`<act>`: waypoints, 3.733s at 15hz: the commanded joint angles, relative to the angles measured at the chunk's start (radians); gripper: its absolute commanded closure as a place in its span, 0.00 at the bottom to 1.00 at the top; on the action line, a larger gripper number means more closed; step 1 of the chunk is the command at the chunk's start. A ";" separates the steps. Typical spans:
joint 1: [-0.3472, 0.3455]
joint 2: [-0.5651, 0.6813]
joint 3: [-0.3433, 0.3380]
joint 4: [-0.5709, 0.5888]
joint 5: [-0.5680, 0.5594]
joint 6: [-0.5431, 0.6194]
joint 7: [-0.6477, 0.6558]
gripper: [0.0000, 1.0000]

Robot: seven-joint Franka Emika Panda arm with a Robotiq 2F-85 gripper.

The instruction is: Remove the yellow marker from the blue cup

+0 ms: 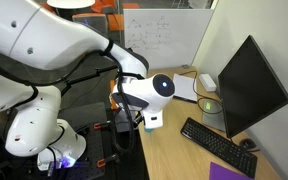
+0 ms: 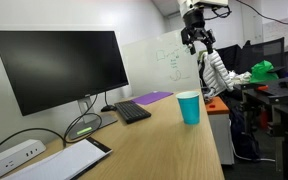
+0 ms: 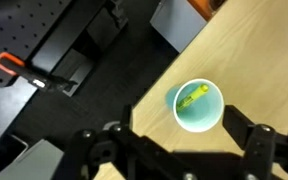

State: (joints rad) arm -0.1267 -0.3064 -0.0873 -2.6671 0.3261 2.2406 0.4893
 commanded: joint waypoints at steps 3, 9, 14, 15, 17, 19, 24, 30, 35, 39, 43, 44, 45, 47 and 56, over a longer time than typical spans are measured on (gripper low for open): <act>0.034 0.114 0.046 -0.044 0.179 0.226 0.066 0.41; 0.093 0.299 0.066 0.017 0.325 0.347 0.059 0.47; 0.100 0.412 0.069 0.097 0.385 0.365 0.051 0.45; 0.102 0.431 0.071 0.113 0.386 0.366 0.053 0.47; 0.104 0.471 0.072 0.144 0.387 0.360 0.059 0.48; 0.106 0.509 0.073 0.172 0.388 0.359 0.063 0.49; 0.104 0.585 0.077 0.233 0.404 0.355 0.061 0.55; 0.106 0.650 0.073 0.276 0.395 0.325 0.089 0.57; 0.102 0.677 0.073 0.282 0.398 0.311 0.095 0.84; 0.103 0.666 0.072 0.280 0.397 0.318 0.093 0.98; 0.091 0.635 0.077 0.270 0.411 0.309 0.068 0.97; 0.088 0.625 0.078 0.267 0.414 0.306 0.061 0.99; 0.086 0.608 0.079 0.262 0.415 0.299 0.056 1.00; 0.089 0.573 0.068 0.255 0.392 0.263 0.073 1.00; 0.086 0.483 0.040 0.235 0.350 0.174 0.020 0.60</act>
State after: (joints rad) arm -0.0331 0.1902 -0.0452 -2.4236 0.6954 2.4607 0.5450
